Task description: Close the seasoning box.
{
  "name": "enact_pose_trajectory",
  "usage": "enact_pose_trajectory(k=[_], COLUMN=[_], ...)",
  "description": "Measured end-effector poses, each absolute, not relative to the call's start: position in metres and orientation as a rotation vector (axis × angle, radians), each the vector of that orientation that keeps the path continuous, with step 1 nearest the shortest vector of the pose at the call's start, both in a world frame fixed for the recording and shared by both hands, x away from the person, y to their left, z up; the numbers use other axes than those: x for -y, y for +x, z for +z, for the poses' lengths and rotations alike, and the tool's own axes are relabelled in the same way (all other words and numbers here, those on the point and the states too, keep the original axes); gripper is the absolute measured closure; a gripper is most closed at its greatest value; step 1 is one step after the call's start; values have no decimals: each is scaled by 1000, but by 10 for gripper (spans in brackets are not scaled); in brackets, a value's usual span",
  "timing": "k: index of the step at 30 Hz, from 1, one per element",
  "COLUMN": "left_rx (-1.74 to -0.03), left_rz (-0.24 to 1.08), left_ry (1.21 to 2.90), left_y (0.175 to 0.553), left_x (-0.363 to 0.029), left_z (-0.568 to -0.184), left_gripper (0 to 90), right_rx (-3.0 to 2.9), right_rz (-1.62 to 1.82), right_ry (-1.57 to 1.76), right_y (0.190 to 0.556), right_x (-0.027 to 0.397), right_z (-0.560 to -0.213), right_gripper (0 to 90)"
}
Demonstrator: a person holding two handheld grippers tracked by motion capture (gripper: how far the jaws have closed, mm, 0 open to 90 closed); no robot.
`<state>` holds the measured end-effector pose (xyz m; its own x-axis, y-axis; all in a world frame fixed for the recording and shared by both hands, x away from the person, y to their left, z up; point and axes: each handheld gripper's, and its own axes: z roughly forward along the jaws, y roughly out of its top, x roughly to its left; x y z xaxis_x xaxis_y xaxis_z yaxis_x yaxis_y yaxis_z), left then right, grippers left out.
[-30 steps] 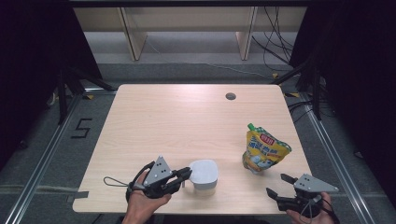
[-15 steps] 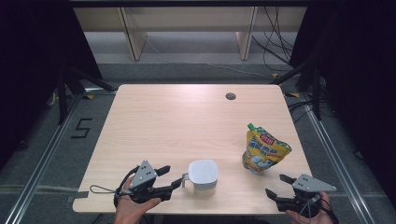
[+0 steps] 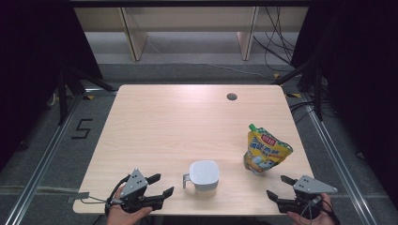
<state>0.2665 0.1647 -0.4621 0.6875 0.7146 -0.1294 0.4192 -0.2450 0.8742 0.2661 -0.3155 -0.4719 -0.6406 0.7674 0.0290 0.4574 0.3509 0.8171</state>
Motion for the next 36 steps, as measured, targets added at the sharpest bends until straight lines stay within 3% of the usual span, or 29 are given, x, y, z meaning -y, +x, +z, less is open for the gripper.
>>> enact_pose_trajectory(k=[19,36], left_rx=[-891,-897], left_rz=[309,323], left_ry=[2048,2043], left_y=[249,251], left_x=[-151,-151], left_z=[-489,-493], left_gripper=[266,255], right_rx=[-2270,-2382], right_rz=[1168,1188], right_ry=[1086,1070], right_y=[265,263], right_x=[314,308], right_z=[-474,-482], right_gripper=[243,213])
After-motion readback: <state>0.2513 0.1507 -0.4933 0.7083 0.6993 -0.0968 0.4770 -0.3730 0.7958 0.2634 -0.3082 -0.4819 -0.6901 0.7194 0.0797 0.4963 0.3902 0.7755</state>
